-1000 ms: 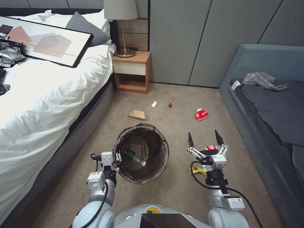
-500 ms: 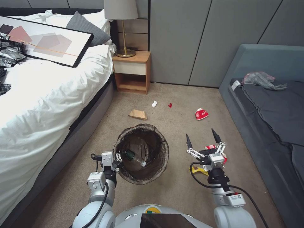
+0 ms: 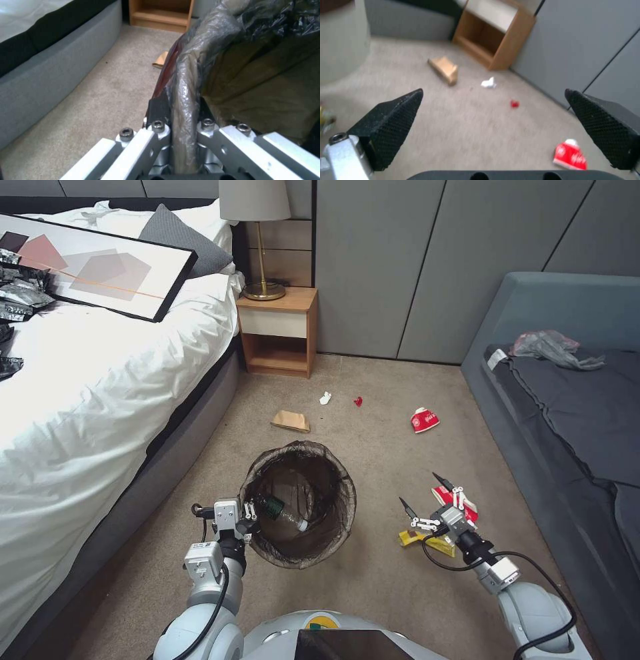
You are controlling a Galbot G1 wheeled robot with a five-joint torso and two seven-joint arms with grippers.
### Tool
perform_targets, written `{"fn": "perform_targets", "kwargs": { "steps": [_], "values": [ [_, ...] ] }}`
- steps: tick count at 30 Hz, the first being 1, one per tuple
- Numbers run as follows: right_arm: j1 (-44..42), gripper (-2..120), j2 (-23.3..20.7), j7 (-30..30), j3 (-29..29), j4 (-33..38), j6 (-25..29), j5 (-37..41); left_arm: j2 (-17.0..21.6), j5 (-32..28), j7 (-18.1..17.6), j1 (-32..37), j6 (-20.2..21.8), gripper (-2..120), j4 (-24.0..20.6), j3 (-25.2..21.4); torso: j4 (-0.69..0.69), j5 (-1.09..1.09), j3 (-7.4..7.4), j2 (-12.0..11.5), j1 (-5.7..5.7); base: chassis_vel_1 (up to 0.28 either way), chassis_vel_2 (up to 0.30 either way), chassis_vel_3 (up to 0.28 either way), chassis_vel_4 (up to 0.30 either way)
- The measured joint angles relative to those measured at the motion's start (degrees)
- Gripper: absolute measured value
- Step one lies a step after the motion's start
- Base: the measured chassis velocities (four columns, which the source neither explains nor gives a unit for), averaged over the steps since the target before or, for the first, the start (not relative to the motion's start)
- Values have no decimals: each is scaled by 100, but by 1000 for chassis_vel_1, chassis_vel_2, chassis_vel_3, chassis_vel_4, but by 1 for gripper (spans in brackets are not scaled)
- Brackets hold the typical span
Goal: Pick up the trash bin, then pick up the garbage from the floor and place it into the trash bin.
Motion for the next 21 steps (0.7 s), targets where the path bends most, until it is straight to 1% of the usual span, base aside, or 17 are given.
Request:
{"fn": "perform_targets", "kwargs": {
  "steps": [4,6,7,10,11,13,14,15,18,20,21],
  "values": [
    [74,100,-38,-48,-13,-160,2,-20,-2,2,0,0,3,3,0,-5,0,-1,0,0,0,0,0,0,0],
    [229,100,-82,-199,-27,-502,14,-75,-4,5,1,4,8,3,-1,-17,-1,-2,0,0,0,0,0,0,0],
    [229,100,-82,-199,-27,-502,14,-75,-4,5,1,4,8,3,-1,-17,-1,-2,0,0,0,0,0,0,0],
    [500,100,-163,-603,-16,-1159,63,-203,4,5,1,32,15,3,-22,-54,0,-1,0,0,0,0,0,0,0],
    [500,100,-163,-603,-16,-1159,63,-203,4,5,1,32,15,3,-22,-54,0,-1,0,0,0,0,0,0,0],
    [629,100,-218,-751,-2,-1428,112,-290,5,5,1,41,16,3,-34,-64,-2,-1,0,0,0,0,0,0,0],
    [712,100,-271,-821,-1,-1606,140,-349,5,5,1,47,17,3,-42,-65,0,-2,0,0,0,0,0,0,0],
    [712,100,-271,-821,-1,-1606,140,-349,5,5,1,47,17,3,-42,-65,0,-2,0,0,0,0,0,0,0],
    [966,100,-416,-1009,-21,-2168,182,-531,-1,8,2,71,18,3,-55,-68,-1,-2,0,0,0,0,0,0,0],
    [966,100,-416,-1009,-21,-2168,182,-531,-1,8,2,71,18,3,-55,-68,-1,-2,0,0,0,0,0,0,0],
    [1024,100,-433,-1072,-20,-2283,192,-587,-4,11,2,77,18,3,-55,-67,-1,-2,0,0,0,0,0,0,0]
  ]
}}
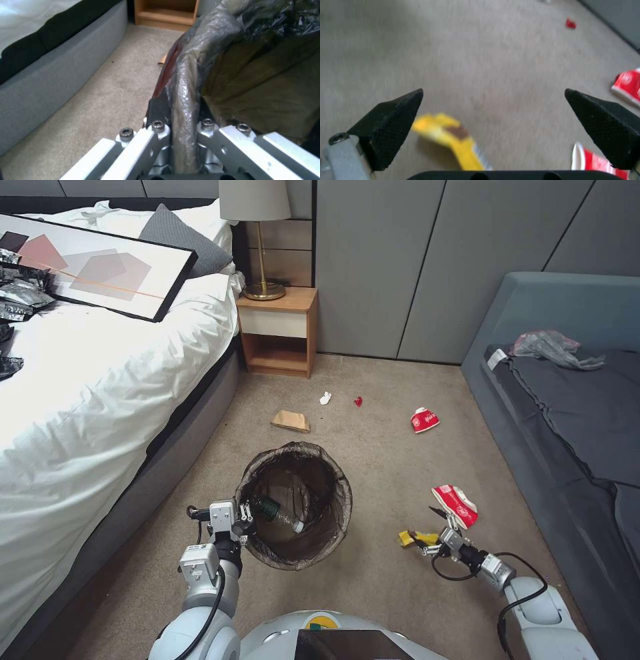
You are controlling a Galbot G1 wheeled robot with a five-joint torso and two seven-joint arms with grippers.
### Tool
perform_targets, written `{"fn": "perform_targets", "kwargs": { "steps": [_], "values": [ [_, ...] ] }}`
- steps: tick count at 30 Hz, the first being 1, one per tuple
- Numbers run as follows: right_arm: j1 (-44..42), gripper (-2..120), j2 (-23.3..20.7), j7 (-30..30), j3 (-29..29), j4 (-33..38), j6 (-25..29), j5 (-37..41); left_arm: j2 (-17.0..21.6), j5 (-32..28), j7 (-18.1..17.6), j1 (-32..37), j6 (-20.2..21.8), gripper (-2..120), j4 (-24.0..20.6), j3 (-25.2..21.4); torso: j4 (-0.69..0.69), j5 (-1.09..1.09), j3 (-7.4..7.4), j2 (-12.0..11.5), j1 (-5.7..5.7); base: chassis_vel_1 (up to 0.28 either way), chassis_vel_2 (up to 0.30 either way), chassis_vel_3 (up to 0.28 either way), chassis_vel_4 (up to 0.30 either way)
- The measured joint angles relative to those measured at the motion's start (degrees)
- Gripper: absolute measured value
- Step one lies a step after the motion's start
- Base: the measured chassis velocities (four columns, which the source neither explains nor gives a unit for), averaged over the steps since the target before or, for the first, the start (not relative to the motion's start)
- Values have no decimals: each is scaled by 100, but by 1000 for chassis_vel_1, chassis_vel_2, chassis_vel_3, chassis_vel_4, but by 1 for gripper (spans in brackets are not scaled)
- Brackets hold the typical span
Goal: Pick up the trash bin, then pick up the garbage from the floor and place it into the trash bin.
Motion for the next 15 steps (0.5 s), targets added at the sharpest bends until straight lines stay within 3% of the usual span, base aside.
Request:
{"fn": "perform_targets", "kwargs": {
  "steps": [3,5,15],
  "values": [
    [167,100,-23,-231,37,-310,11,-183,-9,19,-11,13,0,3,-9,1,1,0,0,0,0,0,0,0,0],
    [446,100,-22,-329,113,-902,121,-685,-8,29,-40,27,0,3,-27,-18,1,0,0,0,0,0,0,0,0],
    [1196,100,-189,-272,34,-2236,349,-1235,8,54,-70,79,12,3,-41,-19,1,0,0,0,0,0,0,0,0]
  ]
}}
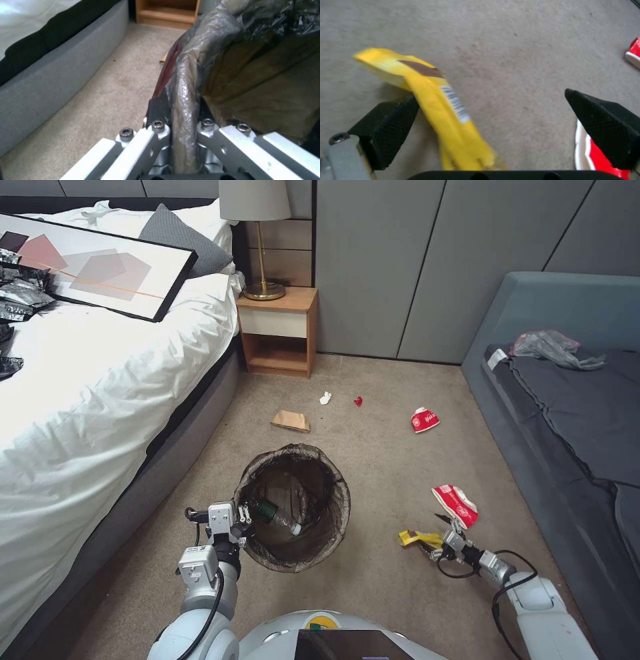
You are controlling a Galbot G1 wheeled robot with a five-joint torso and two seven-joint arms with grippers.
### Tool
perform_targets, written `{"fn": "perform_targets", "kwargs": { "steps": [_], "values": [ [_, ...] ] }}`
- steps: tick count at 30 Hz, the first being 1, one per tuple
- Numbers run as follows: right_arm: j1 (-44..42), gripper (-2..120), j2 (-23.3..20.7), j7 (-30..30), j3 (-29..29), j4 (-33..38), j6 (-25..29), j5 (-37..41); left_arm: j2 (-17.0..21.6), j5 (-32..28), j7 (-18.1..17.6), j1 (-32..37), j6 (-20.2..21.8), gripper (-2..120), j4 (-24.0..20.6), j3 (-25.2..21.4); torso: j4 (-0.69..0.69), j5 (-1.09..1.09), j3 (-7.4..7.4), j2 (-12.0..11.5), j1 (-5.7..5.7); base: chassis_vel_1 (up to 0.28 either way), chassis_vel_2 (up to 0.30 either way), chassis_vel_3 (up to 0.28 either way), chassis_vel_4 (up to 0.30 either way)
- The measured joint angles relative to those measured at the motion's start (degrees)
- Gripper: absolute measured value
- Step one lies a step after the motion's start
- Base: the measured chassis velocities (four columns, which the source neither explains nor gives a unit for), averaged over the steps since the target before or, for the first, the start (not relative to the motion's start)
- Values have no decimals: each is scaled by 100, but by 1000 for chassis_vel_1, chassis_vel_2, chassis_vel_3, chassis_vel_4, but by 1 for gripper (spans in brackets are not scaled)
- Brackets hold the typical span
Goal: Pick up the trash bin, then pick up the garbage from the floor and place it into the trash bin.
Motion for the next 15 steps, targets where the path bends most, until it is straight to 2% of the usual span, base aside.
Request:
{"fn": "perform_targets", "kwargs": {
  "steps": [8,11,14,15],
  "values": [
    [471,98,-138,348,-291,-562,-17,-120,2,46,0,49,7,3,-53,8,0,-1,0,0,0,0,0,0,0],
    [612,91,-130,539,-431,-780,-65,-124,2,57,-1,54,9,3,-56,13,-1,-1,0,0,0,0,0,0,0],
    [812,77,-40,671,-626,-1088,-143,-123,2,73,-1,66,9,3,-76,28,0,-1,0,0,0,0,0,0,0],
    [812,77,-40,671,-626,-1088,-143,-123,2,73,-1,66,9,3,-76,28,0,-1,0,0,0,0,0,0,0]
  ]
}}
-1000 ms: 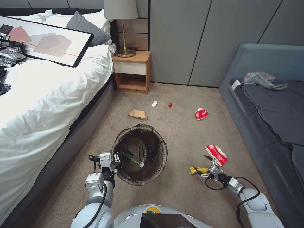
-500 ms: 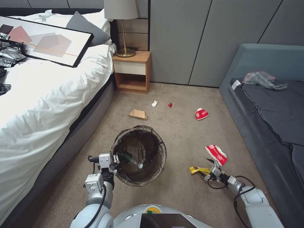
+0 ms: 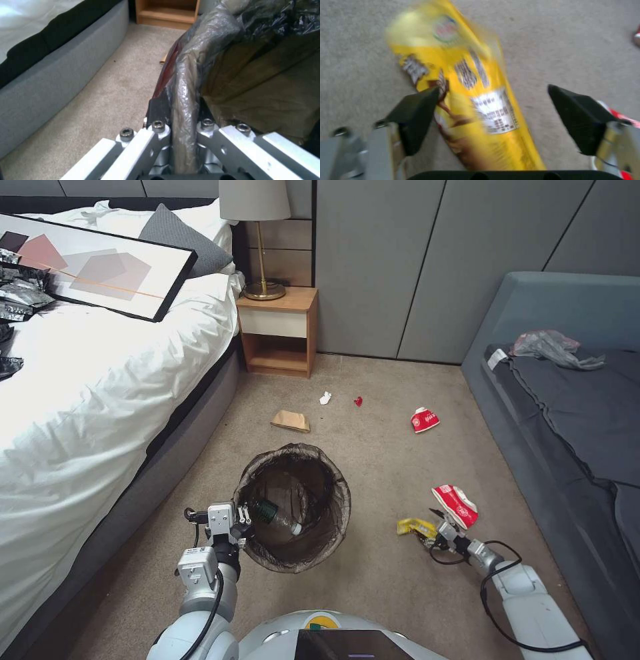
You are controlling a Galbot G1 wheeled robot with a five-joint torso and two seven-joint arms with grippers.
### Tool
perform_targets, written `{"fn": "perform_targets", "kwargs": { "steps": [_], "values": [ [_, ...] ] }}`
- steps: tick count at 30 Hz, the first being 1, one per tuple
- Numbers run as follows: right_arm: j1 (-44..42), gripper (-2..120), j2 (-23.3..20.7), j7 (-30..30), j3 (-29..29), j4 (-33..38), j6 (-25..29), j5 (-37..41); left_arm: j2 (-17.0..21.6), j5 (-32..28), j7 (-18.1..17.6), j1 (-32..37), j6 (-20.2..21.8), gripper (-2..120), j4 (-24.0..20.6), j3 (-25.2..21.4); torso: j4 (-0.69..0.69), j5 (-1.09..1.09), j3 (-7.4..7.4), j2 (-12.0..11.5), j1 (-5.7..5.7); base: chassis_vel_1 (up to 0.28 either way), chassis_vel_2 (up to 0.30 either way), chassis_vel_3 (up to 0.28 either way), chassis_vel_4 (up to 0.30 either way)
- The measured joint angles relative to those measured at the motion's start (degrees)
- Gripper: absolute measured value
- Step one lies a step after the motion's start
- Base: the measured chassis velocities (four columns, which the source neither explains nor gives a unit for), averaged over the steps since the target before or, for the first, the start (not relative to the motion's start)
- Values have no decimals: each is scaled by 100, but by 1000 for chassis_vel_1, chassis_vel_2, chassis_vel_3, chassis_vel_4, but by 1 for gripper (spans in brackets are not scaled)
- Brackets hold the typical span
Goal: Pick up the trash bin, then pick up the garbage from the floor and place it into the trash bin.
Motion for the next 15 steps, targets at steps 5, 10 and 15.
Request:
{"fn": "perform_targets", "kwargs": {
  "steps": [5,10,15],
  "values": [
    [60,58,168,64,-128,-99,-41,4,0,3,0,10,0,3,-24,-21,0,1,0,0,0,0,0,0,0],
    [25,39,228,175,-156,-86,-45,23,1,3,0,-5,0,3,-21,-20,0,1,0,0,0,0,0,0,0],
    [-34,20,135,212,-136,10,-48,74,6,3,0,-24,-1,3,4,-11,0,0,0,0,0,0,0,0,0]
  ]
}}
